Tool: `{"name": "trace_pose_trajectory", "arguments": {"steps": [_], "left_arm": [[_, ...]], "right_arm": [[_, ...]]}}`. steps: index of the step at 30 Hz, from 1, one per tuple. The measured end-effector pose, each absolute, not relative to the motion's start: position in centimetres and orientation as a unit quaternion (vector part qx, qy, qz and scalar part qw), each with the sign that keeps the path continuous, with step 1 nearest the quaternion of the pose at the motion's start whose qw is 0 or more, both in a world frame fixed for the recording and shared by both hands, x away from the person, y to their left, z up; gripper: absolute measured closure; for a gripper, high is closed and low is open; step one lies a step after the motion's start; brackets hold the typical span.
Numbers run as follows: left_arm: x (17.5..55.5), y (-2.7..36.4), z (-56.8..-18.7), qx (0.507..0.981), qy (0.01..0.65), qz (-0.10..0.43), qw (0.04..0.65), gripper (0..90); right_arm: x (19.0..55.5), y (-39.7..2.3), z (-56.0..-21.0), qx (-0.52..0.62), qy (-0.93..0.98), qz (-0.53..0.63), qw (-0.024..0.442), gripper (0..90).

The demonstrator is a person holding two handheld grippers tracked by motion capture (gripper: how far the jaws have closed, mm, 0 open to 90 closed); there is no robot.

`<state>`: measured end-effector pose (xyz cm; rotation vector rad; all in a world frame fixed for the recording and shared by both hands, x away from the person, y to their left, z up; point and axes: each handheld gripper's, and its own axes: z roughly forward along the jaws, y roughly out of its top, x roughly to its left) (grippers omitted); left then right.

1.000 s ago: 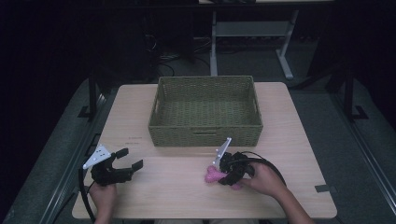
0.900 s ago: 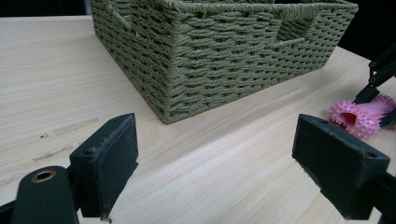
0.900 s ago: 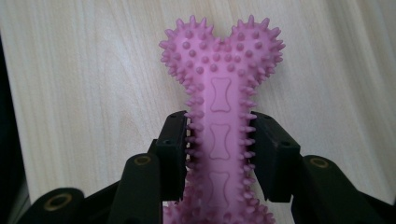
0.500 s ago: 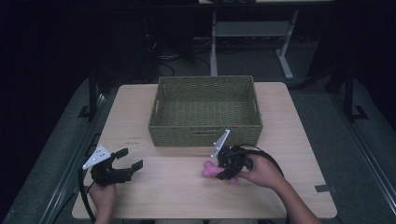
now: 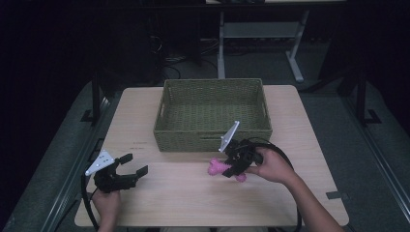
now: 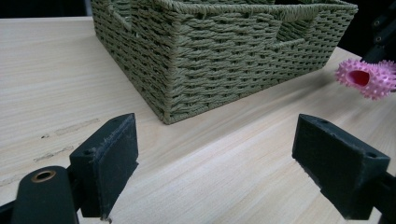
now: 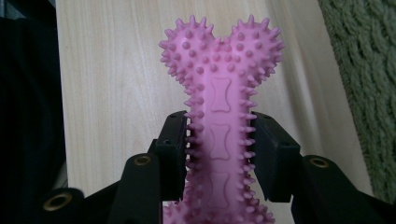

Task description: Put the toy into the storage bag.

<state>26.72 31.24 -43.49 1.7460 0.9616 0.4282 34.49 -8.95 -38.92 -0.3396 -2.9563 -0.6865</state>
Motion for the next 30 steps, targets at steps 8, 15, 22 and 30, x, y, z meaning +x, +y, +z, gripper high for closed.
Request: {"name": "trace_pose_trajectory", "arguments": {"steps": [8,15,22,30], "left_arm": [[26.7,31.2,-43.5,0.730,0.401,0.179,0.524,13.9],[26.7,31.2,-43.5,0.731,0.400,0.178,0.524,13.9],[26.7,31.2,-43.4,0.732,0.398,0.179,0.523,13.9],[26.7,31.2,-43.4,0.732,0.398,0.179,0.522,13.9]], "right_arm": [[35.5,-8.5,-37.9,-0.106,-0.967,-0.226,0.045,57.8],[36.4,-8.1,-36.6,-0.101,-0.968,-0.228,0.041,57.8],[37.1,-7.9,-35.5,-0.097,-0.968,-0.230,0.036,57.8],[38.0,-7.9,-34.3,-0.096,-0.966,-0.238,0.038,57.8]]}}
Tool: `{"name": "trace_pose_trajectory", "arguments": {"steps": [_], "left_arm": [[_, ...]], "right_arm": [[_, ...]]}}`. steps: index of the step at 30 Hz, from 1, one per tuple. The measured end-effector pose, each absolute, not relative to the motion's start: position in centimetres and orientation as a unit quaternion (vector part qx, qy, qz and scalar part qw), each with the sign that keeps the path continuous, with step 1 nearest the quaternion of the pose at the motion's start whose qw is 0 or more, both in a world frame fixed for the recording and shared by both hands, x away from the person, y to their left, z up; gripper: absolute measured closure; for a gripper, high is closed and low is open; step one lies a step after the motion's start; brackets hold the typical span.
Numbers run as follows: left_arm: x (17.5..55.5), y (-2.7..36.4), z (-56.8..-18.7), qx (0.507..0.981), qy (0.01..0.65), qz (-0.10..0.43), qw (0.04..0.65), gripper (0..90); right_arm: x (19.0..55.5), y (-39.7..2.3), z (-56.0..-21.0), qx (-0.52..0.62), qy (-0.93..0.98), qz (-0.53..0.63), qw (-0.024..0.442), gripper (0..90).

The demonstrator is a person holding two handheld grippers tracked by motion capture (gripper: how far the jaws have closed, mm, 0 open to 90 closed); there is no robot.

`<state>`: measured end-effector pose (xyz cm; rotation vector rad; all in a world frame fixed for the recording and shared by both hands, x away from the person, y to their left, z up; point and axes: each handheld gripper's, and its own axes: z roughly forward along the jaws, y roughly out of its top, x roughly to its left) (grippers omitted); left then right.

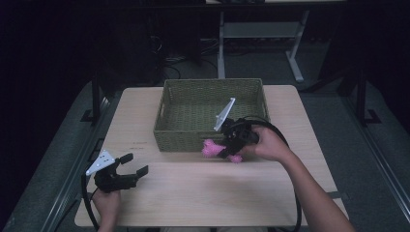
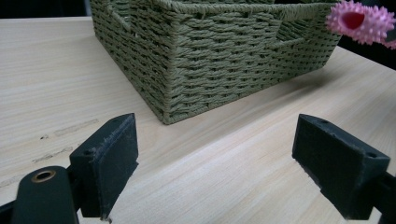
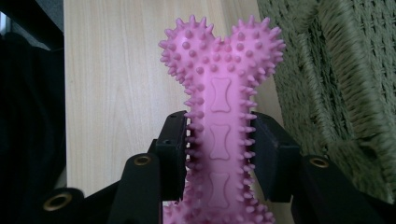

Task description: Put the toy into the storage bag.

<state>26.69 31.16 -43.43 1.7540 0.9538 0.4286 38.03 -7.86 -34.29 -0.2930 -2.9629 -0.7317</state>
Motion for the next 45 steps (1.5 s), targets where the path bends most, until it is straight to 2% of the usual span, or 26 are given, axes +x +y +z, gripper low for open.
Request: {"name": "trace_pose_trajectory", "arguments": {"steps": [32,45], "left_arm": [[26.8,31.3,-43.5,0.729,0.401,0.178,0.526,13.9],[26.7,31.3,-43.4,0.728,0.401,0.178,0.528,13.9]], "right_arm": [[43.1,-7.0,-29.3,-0.099,-0.969,-0.225,0.019,57.8],[46.8,-7.1,-29.7,-0.115,-0.970,-0.212,0.033,57.7]]}}
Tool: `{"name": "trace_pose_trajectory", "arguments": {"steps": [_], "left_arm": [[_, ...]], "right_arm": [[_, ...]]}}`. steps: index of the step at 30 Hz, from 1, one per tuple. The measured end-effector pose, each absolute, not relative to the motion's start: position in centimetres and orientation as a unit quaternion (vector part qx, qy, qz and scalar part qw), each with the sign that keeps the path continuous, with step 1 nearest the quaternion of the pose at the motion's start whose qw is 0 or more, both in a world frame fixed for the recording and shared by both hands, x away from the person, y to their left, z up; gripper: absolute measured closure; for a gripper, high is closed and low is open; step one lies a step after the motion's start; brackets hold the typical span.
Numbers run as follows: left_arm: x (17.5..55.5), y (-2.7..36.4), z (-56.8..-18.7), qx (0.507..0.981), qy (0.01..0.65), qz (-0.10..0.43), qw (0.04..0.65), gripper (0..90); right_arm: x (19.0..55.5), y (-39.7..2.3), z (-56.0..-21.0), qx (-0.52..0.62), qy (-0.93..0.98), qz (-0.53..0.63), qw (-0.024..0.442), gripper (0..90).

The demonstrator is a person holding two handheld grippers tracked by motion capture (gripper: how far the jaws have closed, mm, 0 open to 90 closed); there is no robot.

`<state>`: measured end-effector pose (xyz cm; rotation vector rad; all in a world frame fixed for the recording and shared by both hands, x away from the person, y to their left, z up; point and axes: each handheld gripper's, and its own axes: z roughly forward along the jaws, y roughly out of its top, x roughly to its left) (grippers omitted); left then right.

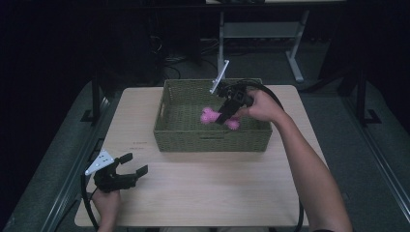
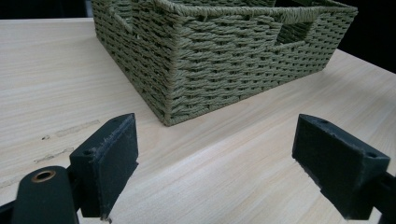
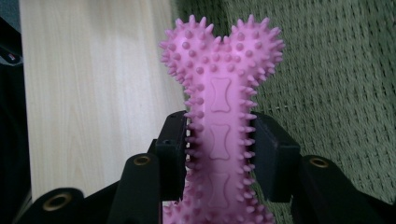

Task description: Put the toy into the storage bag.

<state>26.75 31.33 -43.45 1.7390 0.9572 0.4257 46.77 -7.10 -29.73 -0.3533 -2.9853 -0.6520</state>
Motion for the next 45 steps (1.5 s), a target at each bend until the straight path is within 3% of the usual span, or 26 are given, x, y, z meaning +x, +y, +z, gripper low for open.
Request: {"name": "trace_pose_trajectory", "arguments": {"steps": [19,45], "left_arm": [[26.9,31.3,-43.5,0.727,0.405,0.178,0.525,13.9],[26.9,31.1,-43.5,0.728,0.401,0.178,0.527,13.9]], "right_arm": [[50.2,-7.7,-33.0,-0.141,-0.967,-0.207,0.049,57.7],[50.7,-7.2,-37.3,-0.157,-0.969,-0.176,0.072,57.5]]}}
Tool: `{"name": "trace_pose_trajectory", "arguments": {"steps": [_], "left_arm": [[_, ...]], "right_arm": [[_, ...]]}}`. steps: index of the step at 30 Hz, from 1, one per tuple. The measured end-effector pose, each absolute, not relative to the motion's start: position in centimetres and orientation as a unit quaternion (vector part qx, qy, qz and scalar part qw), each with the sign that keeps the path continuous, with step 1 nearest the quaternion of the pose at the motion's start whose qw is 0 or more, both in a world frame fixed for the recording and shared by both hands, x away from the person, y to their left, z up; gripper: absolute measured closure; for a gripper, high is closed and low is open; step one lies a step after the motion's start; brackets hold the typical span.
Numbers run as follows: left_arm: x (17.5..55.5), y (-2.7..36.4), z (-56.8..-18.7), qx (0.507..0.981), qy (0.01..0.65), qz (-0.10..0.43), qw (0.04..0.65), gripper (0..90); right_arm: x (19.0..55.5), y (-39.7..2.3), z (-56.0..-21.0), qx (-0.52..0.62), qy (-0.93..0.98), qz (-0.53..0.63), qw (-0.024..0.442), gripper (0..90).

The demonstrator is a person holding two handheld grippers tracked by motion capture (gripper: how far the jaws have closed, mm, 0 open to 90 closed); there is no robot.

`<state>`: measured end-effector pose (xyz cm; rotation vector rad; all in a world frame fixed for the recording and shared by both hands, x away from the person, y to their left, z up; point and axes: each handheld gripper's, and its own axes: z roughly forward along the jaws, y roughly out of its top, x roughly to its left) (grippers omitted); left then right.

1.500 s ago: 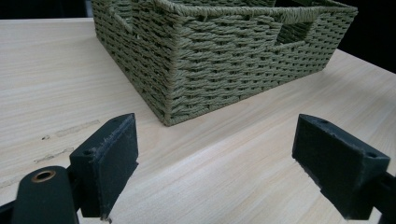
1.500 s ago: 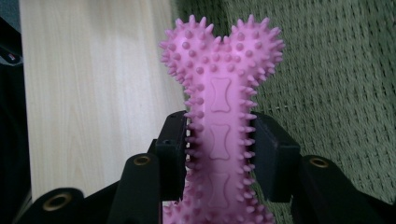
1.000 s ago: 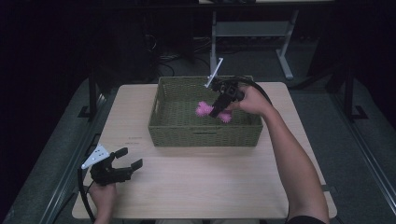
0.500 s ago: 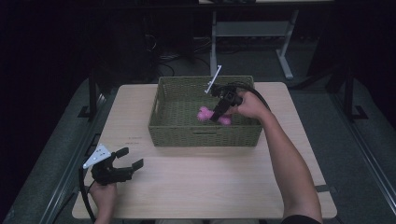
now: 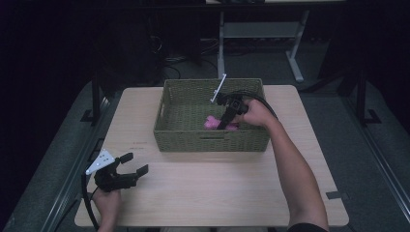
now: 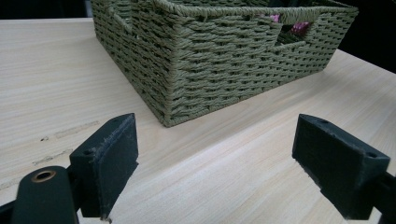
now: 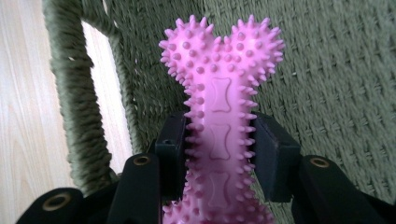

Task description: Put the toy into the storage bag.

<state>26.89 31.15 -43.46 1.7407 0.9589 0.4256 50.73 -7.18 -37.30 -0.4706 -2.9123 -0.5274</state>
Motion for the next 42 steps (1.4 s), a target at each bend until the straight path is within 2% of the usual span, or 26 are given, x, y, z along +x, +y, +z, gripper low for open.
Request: {"name": "trace_pose_trajectory", "arguments": {"steps": [16,42], "left_arm": [[26.9,31.2,-43.4,0.728,0.401,0.180,0.526,13.9],[26.9,31.0,-43.4,0.729,0.400,0.179,0.526,13.9]], "right_arm": [[50.7,-6.9,-37.1,-0.161,-0.962,-0.204,0.087,55.6],[49.7,-9.1,-35.5,-0.192,-0.956,-0.215,0.061,43.4]]}}
